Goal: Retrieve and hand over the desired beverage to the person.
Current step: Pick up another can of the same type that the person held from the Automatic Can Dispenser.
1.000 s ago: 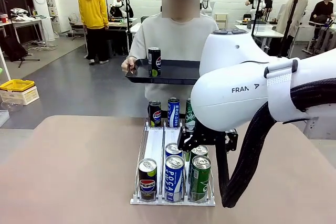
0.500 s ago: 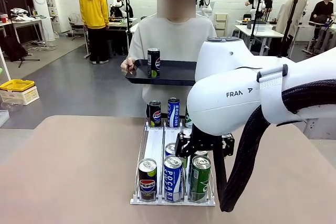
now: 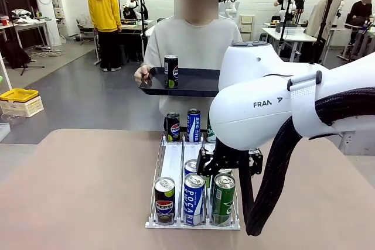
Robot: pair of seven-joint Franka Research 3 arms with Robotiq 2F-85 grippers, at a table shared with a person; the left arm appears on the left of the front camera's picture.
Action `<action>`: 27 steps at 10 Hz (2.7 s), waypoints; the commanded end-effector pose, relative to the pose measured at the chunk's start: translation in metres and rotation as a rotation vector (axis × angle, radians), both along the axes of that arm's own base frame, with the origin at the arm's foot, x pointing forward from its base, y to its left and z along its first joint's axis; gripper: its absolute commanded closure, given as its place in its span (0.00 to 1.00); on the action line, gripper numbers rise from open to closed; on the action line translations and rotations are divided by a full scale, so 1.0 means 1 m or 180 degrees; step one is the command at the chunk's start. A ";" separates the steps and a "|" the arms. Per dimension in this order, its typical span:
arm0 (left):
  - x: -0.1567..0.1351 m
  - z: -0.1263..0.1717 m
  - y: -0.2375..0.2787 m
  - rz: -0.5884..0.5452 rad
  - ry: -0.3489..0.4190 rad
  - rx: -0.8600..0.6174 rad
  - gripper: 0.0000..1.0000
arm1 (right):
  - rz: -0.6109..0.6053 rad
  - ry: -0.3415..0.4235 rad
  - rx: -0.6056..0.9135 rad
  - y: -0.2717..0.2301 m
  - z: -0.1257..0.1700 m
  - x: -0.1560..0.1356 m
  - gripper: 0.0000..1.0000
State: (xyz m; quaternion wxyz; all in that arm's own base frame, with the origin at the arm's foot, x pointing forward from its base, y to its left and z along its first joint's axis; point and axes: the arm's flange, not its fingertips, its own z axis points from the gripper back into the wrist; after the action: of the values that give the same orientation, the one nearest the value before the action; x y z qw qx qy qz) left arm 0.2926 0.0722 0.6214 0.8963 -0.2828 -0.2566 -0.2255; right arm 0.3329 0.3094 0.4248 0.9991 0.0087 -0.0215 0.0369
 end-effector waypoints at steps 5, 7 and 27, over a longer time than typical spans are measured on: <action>-0.001 -0.001 0.002 -0.0014 0.0003 0.0015 0.00 | 0.0020 0.0033 0.0047 -0.007 -0.004 0.003 0.00; -0.001 -0.001 0.002 -0.0014 0.0003 0.0015 0.00 | 0.0033 0.0069 0.0063 -0.008 -0.005 0.004 0.00; -0.001 -0.001 0.002 -0.0014 0.0003 0.0015 0.00 | -0.0049 0.0206 0.0067 -0.005 0.005 -0.005 1.00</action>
State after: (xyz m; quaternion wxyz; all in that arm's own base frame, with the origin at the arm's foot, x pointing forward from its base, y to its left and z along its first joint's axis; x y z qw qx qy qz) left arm 0.2927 0.0722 0.6214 0.8963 -0.2827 -0.2566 -0.2254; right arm 0.3369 0.3026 0.4176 0.9988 0.0185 0.0096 0.0436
